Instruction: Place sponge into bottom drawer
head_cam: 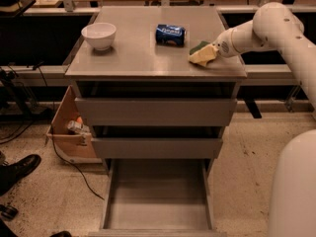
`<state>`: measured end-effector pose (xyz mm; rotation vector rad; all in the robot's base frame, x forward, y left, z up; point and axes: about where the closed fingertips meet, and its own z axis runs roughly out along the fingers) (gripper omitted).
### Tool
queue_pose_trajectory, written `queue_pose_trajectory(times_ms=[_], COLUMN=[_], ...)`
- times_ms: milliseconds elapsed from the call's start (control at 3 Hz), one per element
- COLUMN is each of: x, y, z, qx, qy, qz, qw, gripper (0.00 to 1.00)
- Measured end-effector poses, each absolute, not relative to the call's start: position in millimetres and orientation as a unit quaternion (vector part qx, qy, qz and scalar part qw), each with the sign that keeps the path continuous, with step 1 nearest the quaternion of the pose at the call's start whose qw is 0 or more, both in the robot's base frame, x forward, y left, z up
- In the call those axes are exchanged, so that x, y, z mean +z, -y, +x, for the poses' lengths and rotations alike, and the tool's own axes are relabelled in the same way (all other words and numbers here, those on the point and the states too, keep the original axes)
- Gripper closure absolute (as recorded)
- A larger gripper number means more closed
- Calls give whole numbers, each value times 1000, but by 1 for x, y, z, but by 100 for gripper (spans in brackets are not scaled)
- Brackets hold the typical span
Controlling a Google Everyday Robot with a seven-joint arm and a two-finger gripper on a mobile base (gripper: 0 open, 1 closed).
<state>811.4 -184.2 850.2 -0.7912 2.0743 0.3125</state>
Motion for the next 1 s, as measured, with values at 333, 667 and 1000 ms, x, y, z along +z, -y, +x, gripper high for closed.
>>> queue_pose_trajectory(times_ms=[333,667,1000], x=[869,876,872], y=[191,200,226], z=[776,727,663], qx=[139,163,185], qy=[-830,-828,-831], qz=[-325,-344,-372], qw=[431,412,370], gripper=[85,100,100])
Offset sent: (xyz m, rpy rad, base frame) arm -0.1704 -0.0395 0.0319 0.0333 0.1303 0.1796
